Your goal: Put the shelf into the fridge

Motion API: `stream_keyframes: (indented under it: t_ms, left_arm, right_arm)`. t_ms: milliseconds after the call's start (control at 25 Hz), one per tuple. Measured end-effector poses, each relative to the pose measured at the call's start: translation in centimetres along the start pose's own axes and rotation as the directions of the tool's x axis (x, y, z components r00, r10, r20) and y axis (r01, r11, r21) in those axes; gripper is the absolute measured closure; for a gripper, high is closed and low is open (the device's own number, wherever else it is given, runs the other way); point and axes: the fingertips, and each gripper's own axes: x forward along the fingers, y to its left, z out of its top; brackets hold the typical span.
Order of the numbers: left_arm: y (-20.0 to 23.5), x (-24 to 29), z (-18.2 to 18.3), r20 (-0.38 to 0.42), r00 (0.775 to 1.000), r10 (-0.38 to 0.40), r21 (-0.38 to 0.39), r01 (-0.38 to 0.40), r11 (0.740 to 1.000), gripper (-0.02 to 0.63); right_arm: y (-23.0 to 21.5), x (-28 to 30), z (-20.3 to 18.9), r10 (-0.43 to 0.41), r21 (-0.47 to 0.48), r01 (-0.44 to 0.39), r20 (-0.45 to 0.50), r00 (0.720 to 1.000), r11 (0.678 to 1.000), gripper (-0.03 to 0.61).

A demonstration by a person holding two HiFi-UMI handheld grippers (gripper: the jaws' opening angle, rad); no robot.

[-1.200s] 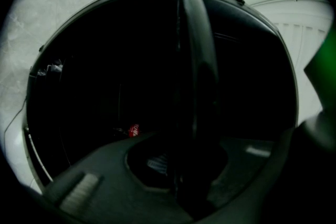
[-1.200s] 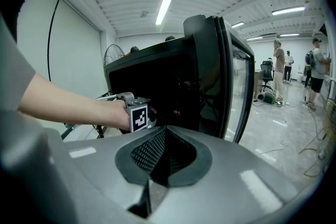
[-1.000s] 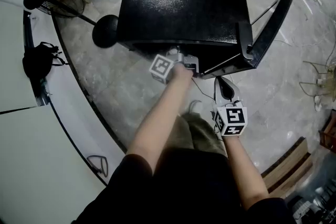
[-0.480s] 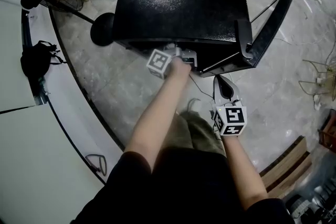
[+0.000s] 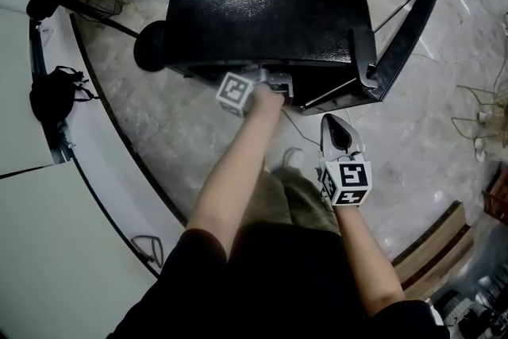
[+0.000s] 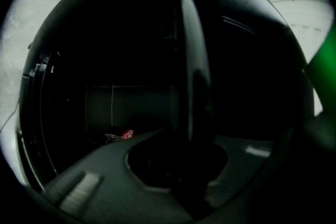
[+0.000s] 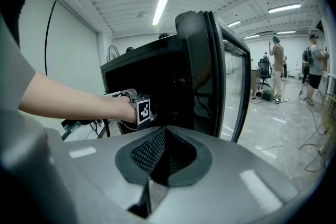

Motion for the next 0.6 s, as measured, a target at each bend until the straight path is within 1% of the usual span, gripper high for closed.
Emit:
stream_keyframes:
  t_ms: [400,480,600]
  left_arm:
    - [-0.68,0.42,-0.10,0.005,0.999,-0.040,0.012,0.040,0.999,0.587]
    - [-0.56,0.39,0.01,0.010,0.998,-0.061,0.009,0.061,0.998,0.552]
    - [-0.61,0.34,0.11,0.017,0.996,-0.084,-0.001,0.084,0.996,0.530]
  right_arm:
    - [-0.75,-0.25,-0.27,-0.028,0.006,0.028,0.000,1.000,1.000,0.578]
    - [-0.82,-0.35,-0.16,-0.033,0.005,0.033,0.004,0.999,0.999,0.577]
    - [-0.84,-0.49,-0.16,-0.031,0.002,0.031,0.006,1.000,1.000,0.578]
